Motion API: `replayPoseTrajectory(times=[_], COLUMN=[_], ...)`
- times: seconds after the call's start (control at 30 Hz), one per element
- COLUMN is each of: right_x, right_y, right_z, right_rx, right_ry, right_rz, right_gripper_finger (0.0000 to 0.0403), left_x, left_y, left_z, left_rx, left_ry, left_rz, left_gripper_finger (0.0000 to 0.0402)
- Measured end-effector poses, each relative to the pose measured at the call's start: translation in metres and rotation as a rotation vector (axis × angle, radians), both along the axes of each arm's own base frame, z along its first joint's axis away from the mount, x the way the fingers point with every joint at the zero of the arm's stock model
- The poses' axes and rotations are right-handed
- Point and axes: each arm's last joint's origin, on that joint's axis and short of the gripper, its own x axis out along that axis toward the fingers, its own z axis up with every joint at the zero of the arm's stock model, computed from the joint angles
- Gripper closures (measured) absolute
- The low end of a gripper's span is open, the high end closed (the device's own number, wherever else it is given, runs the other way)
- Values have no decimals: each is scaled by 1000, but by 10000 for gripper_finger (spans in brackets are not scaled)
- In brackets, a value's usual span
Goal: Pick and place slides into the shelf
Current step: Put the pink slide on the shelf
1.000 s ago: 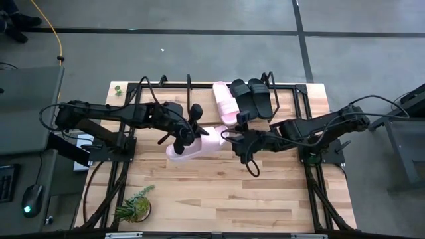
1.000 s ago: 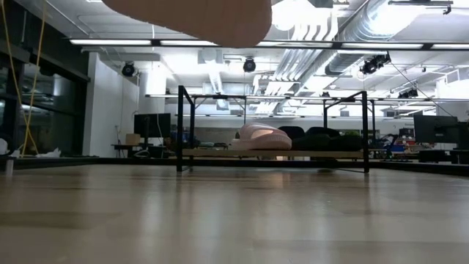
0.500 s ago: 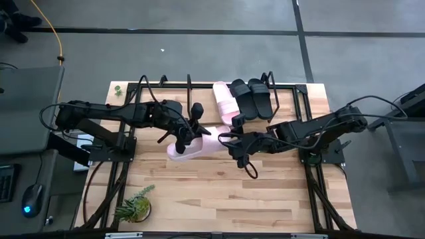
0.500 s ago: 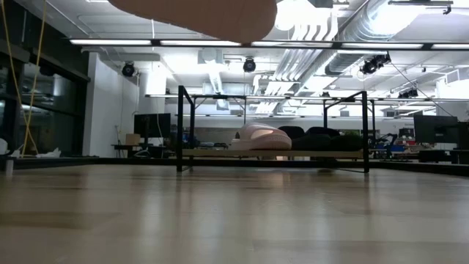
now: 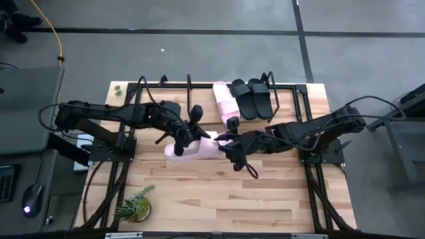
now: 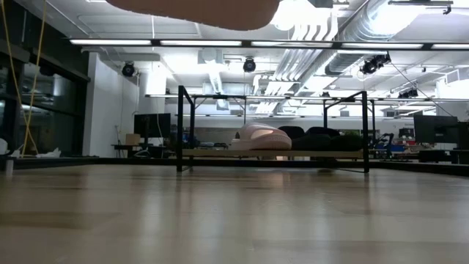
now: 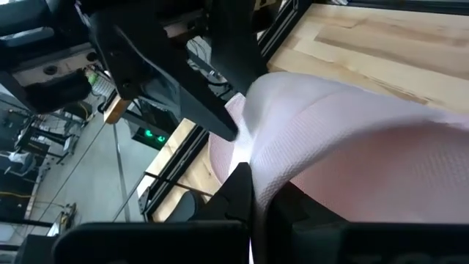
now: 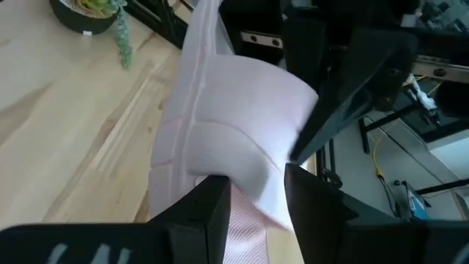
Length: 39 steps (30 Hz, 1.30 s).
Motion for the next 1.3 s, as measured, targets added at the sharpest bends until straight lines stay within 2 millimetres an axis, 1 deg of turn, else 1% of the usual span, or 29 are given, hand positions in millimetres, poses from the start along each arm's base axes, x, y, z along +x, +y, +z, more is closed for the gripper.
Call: replayPoseTrajectory(times=[0.3,0.4,0.53,0.6,0.7,0.83,0.93,1.03,1.3], right_x=[17,18,19,19,19,18,17,17,14], right_y=[3,3,2,1,1,-2,-4,-5,-7], right_z=[-14,-15,-16,-16,-16,-17,-18,-18,-19], right_rx=[1,-11,-19,-22,-15,-11,-22,-42,-79], right_ry=[-1,0,-2,-2,-8,-7,-1,1,12], right_rz=[17,-4,-24,-31,-62,-109,-154,-189,-251], right_gripper_finger=[289,311,373,394,390,399,400,400,402], left_x=[1,0,-1,-1,-1,-2,-2,-3,-5], left_y=[-1,0,1,1,2,4,7,10,16], left_z=[0,-1,-3,-4,-3,-3,-4,-4,-1], left_rx=[-6,-4,6,6,13,43,82,116,184], left_ry=[-6,6,27,37,36,39,50,50,30], left_rz=[-29,-19,20,39,68,134,234,337,559], left_gripper_finger=[401,401,401,401,402,394,377,350,257])
